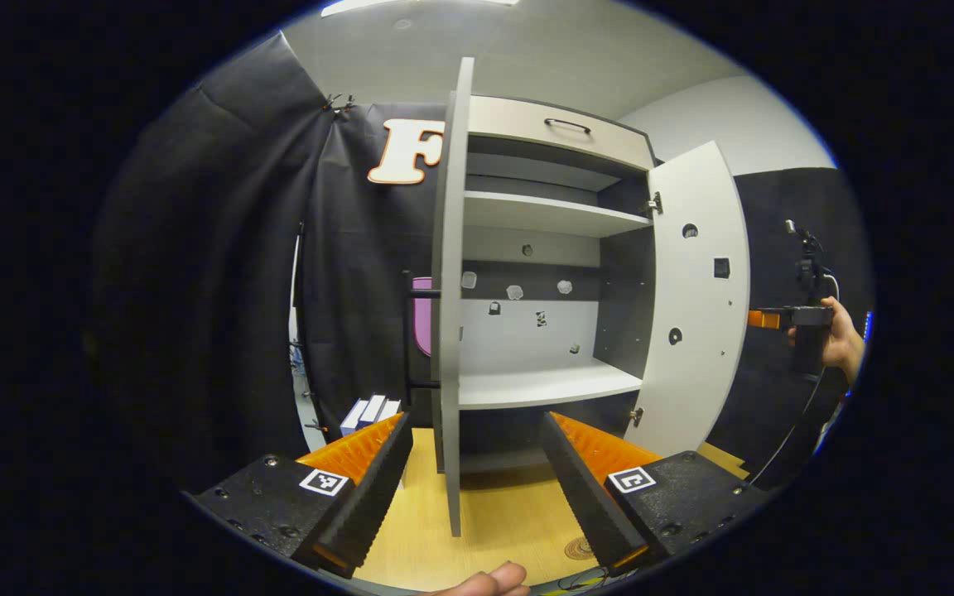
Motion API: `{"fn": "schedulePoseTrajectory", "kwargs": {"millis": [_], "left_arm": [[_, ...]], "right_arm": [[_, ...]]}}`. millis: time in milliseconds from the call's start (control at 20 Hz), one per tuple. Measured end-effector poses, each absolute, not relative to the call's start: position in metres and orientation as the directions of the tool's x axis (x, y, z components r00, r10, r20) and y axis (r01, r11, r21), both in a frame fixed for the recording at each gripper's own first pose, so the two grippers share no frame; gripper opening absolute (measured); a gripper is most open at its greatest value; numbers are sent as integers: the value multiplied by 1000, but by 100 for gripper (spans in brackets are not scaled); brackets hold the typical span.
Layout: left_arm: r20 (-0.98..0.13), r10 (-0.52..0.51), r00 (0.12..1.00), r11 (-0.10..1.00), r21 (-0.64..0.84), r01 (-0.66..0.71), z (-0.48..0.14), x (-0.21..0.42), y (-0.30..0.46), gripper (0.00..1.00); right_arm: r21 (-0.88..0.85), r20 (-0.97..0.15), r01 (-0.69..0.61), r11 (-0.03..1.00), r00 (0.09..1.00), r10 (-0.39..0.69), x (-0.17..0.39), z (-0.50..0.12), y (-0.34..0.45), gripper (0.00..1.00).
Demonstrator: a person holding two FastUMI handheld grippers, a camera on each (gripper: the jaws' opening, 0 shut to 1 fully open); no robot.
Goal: Grasp the bottle in the cabinet with the left hand and place it on the coaster, then close the right door with the right hand and the left door with the left hand.
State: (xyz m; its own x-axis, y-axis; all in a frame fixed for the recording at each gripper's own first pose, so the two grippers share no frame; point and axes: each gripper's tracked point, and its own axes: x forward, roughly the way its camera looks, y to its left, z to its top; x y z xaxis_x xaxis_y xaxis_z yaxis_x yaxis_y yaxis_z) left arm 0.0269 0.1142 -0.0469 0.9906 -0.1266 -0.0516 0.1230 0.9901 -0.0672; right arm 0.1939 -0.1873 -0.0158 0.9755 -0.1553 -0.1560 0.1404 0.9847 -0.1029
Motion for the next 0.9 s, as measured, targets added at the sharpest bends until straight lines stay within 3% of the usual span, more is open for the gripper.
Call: {"fn": "schedulePoseTrajectory", "kwargs": {"millis": [150, 200, 250, 400, 450, 550, 650, 700, 750, 900], "left_arm": [[-50, -72, 996, 997, -40, 70, -41, 17, 138, 95], [-51, -68, 996, 997, -29, 66, -41, 15, 139, 95], [-48, -61, 997, 998, -17, 60, -37, 13, 142, 95], [-40, -35, 999, 999, 1, 35, -34, 13, 155, 95], [-38, -19, 999, 1000, 2, 19, -33, 15, 162, 95], [-43, -12, 999, 1000, -14, 11, -38, 26, 167, 94], [-40, 0, 999, 1000, -30, -1, -38, 26, 180, 96], [-40, -1, 999, 999, -35, -1, -37, 25, 183, 96], [-37, 1, 999, 999, -35, -2, -37, 26, 188, 96], [-32, 11, 999, 1000, -24, -11, -37, 31, 199, 93]], "right_arm": [[-110, -151, 129, 985, 978, -145, 192, -15, -174, 89], [-114, -148, 120, 986, 980, -137, 191, -15, -167, 84], [-113, -145, 110, 987, 981, -126, 193, -14, -160, 89], [-111, -135, 53, 992, 988, -68, 194, -15, -128, 89], [-118, -123, 31, 992, 991, -46, 197, -14, -120, 84], [-114, -113, 5, 994, 993, -17, 201, -16, -107, 89], [-88, -111, 13, 996, 994, -23, 205, -16, -101, 89], [-77, -109, 20, 997, 994, -28, 207, -14, -100, 84], [-66, -104, 25, 998, 994, -31, 210, -12, -98, 89], [-40, -96, 46, 998, 994, -50, 214, -9, -99, 89]]}}
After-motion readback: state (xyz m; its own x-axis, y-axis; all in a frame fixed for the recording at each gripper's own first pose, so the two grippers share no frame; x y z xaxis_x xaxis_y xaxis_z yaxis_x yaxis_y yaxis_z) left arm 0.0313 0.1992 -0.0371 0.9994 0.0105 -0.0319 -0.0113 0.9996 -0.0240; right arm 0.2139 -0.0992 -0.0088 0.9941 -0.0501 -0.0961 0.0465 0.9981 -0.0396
